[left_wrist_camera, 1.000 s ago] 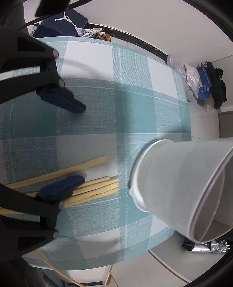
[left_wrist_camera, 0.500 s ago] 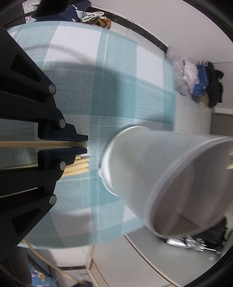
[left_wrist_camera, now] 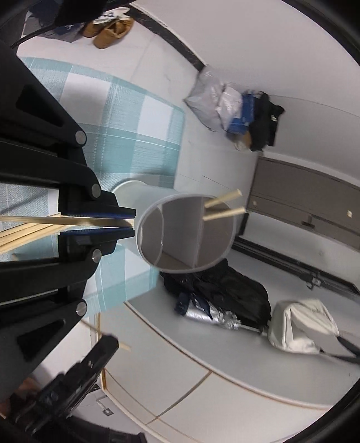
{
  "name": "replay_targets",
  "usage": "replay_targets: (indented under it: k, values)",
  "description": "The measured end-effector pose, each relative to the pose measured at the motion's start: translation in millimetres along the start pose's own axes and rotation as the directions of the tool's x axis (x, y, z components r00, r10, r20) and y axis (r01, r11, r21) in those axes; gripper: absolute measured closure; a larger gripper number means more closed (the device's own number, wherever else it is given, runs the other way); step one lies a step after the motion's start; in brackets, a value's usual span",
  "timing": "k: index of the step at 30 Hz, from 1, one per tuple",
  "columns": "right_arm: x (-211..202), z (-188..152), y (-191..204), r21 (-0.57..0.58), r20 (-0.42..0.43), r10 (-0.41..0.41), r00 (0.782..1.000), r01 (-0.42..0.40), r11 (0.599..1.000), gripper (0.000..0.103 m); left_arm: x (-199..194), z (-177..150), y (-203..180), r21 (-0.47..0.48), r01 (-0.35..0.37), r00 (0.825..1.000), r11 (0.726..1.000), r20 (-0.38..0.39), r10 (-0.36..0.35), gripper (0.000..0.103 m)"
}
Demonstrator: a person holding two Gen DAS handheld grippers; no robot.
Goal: Organize utensils
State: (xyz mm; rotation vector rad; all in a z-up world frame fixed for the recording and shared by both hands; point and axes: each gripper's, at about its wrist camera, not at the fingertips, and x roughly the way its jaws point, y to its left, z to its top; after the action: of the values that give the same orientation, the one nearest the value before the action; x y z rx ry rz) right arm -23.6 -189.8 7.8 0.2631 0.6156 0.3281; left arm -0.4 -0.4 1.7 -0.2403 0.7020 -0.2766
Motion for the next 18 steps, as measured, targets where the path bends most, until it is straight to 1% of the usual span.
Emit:
replay_targets:
  k: [3,6,8,10,12,18]
  values:
    - [-3,-1,6,-0.035,0.022,-0.015,1.0,0.016,0.999,0.099,-7,4,-1,0.02,0.004,1.0,1.0,0.014,-0.004,0.1]
    - [-4,-1,10,-0.047,0.036,-0.024,0.999,0.026,0.999,0.099,-10,7,-3,0.041,-0.002,1.0,0.999,0.009,0.002,0.1]
    - [-4,-1,10,-0.042,0.034,-0.037,0.999,0.038,0.998,0.099,-14,5,-7,0.055,-0.004,1.0,0.998,0.005,0.004,0.1]
    - [-6,0,11,-0.034,0.027,-0.033,0.999,0.034,0.999,0.099,-16,6,-9,0.065,-0.002,1.0,0.998,-0.003,0.002,0.1]
    - [-9,1,15,-0.049,0.045,-0.041,0.998,0.043,0.998,0.099,-17,6,-12,0.079,-0.004,1.0,0.997,-0.003,0.004,0.1]
    - [-5,1,18,-0.048,0.034,-0.035,0.999,0.037,0.998,0.099,-23,9,-18,0.115,0.003,1.0,0.993,-0.016,-0.001,0.101]
